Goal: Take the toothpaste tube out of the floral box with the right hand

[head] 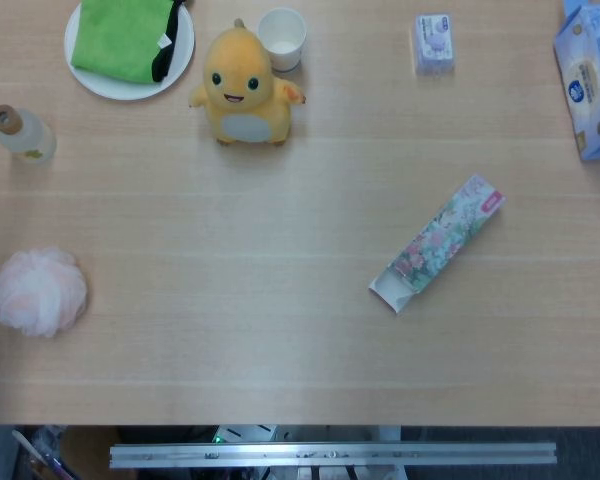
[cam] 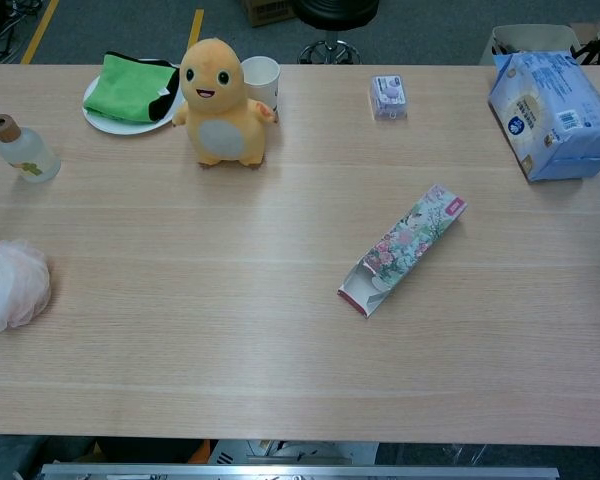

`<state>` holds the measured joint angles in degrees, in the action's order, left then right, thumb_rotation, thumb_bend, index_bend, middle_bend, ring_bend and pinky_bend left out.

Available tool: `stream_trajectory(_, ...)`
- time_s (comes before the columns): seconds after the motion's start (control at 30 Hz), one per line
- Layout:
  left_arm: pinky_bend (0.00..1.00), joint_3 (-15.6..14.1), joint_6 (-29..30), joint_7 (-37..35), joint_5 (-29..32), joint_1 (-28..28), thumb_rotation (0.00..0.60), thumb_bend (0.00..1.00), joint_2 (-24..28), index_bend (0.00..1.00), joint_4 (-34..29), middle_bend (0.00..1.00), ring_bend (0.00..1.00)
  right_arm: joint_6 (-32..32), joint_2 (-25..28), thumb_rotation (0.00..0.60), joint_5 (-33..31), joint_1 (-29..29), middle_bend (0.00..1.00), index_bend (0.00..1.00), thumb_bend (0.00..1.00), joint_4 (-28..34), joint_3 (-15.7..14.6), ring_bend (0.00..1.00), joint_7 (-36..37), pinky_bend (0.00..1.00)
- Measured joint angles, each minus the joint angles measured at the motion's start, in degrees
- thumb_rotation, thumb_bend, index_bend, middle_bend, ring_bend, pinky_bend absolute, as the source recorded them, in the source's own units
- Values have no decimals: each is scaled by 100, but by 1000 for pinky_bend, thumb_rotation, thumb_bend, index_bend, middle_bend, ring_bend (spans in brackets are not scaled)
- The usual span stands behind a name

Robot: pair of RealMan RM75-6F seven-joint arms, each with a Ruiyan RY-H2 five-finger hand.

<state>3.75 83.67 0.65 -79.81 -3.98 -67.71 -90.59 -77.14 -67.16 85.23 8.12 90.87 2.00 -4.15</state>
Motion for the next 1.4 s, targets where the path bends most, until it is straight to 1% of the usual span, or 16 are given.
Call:
stream_trajectory(0.17, 278, 4, -21, 3, 9, -7, 600, 171, -17, 368, 10, 234, 169, 149, -40, 600, 76, 118, 205, 191, 0, -51, -14, 123, 41, 222)
stream_trajectory(0.33, 278, 0, -65, -16, 31, -13, 600, 171, -51, 368, 47, 240, 170, 381, -162, 600, 344, 429, 202, 190, 0, -298, -2, 113, 47, 213)
stream_trajectory(0.57, 278, -4, -114, -90, 101, 4, 600, 171, -92, 368, 144, 253, 174, 559, -516, 600, 909, 985, 202, 191, 0, -1015, 59, 112, 249, 218)
stream_trajectory(0.77, 278, -31, -96, -75, 108, 46, 600, 172, -94, 368, 149, 257, 177, 849, -899, 600, 1333, 1575, 202, 191, 0, -1722, 40, 112, 674, 232)
stream_trajectory(1.1, 278, -9, 146, 2, 70, 143, 600, 171, -202, 364, 234, 255, 178, 1064, -1572, 600, 1905, 2345, 202, 191, 0, -2896, -195, 112, 1460, 238)
stream_trajectory(1.3, 279, -6, 175, 130, 4, 135, 600, 171, -235, 364, 218, 255, 178, 974, -1924, 600, 2183, 2652, 202, 191, 0, -3398, -413, 112, 1929, 238)
stream_trajectory(1.4, 278, 2, 172, 142, 6, 134, 600, 171, -235, 364, 201, 256, 178, 914, -2051, 600, 2277, 2748, 202, 191, 0, -3551, -535, 112, 2144, 238)
